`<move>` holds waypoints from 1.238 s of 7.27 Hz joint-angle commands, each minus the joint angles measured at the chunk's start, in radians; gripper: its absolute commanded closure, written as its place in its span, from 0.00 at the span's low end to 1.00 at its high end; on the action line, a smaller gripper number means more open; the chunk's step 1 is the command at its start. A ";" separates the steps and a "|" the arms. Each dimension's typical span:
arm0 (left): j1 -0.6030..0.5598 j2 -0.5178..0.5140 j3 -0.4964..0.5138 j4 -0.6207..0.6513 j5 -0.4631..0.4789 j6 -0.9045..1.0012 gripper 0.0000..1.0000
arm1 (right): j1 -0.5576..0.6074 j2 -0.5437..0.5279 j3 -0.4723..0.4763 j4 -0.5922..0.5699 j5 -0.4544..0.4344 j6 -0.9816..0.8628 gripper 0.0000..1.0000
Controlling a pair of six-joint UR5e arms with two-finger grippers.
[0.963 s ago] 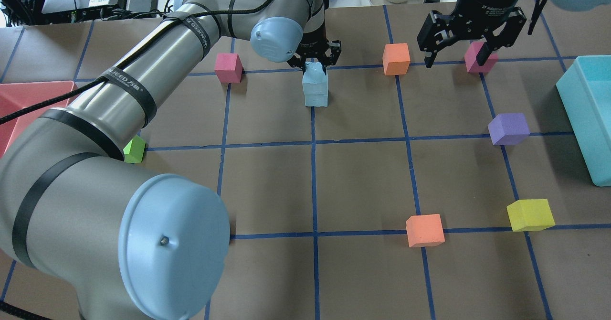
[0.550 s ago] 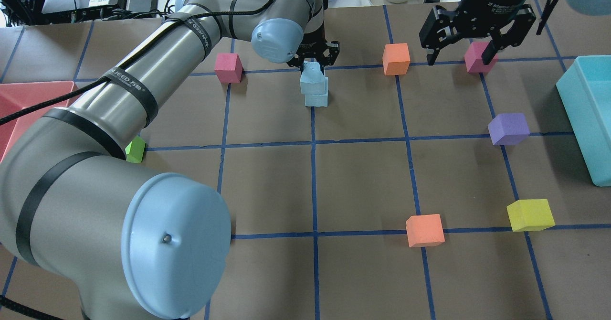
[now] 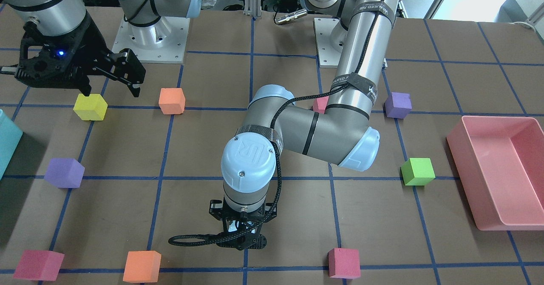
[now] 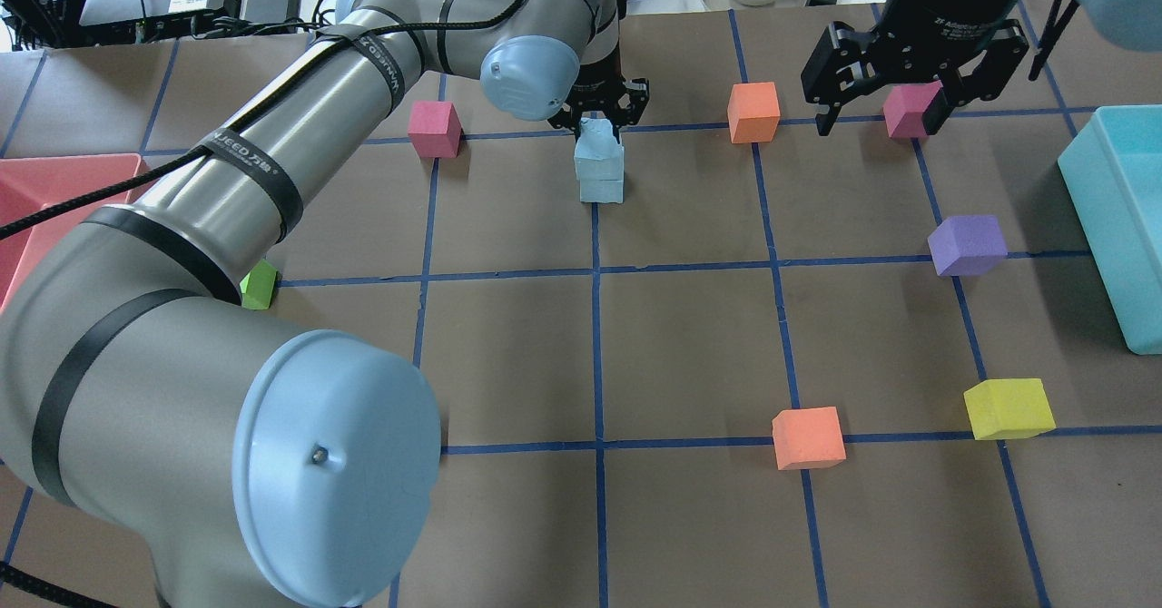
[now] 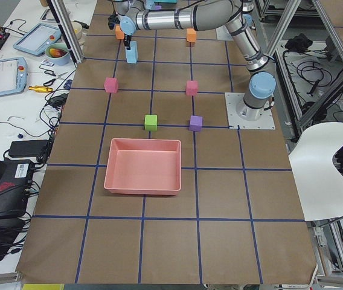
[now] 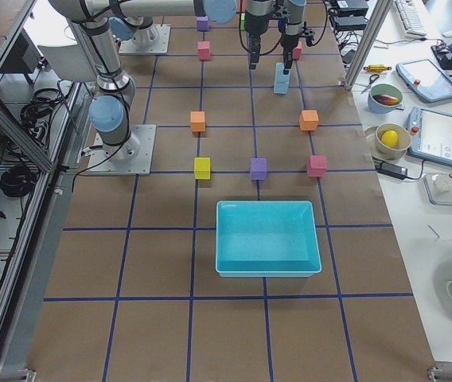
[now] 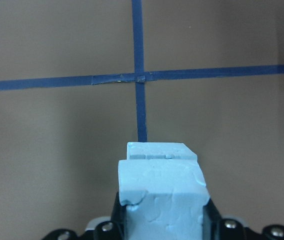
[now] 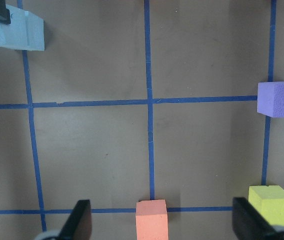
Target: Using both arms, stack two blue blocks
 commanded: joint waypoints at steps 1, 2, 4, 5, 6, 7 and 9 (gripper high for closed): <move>-0.002 -0.008 0.000 0.004 -0.001 -0.021 0.39 | 0.000 -0.009 0.007 0.000 0.008 0.000 0.00; -0.004 -0.011 -0.006 0.004 -0.003 -0.023 0.00 | 0.000 -0.009 0.007 0.000 0.009 -0.002 0.00; -0.005 -0.005 0.000 0.004 -0.025 -0.023 0.00 | 0.000 -0.009 0.008 0.000 0.008 -0.002 0.00; -0.004 0.013 0.003 0.004 -0.027 -0.021 0.00 | 0.000 -0.010 0.008 0.000 -0.003 0.000 0.00; 0.004 0.037 0.029 -0.011 -0.026 -0.020 0.00 | 0.000 -0.012 0.007 0.000 -0.002 0.000 0.00; 0.024 0.080 0.060 -0.100 -0.018 -0.013 0.00 | 0.000 -0.012 0.007 0.001 -0.002 -0.002 0.00; 0.086 0.198 0.048 -0.263 0.029 0.096 0.00 | 0.002 -0.012 0.008 0.001 -0.002 0.000 0.00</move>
